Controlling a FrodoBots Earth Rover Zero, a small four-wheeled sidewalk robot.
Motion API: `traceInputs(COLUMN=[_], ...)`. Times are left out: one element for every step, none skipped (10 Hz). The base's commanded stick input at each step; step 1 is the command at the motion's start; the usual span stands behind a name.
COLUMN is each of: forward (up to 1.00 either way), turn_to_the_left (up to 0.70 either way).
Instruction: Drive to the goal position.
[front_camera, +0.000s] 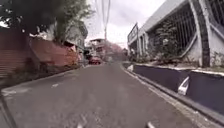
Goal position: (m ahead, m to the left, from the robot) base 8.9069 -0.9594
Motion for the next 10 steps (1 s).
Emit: traceInputs(forward=[0.7,0.7,0.7,0.7,0.7,0.7,0.7,0.7,0.7,0.7], turn_to_the_left=[0.0,0.0,0.0,0.0,0.0,0.0,0.0,0.0,0.0,0.0])
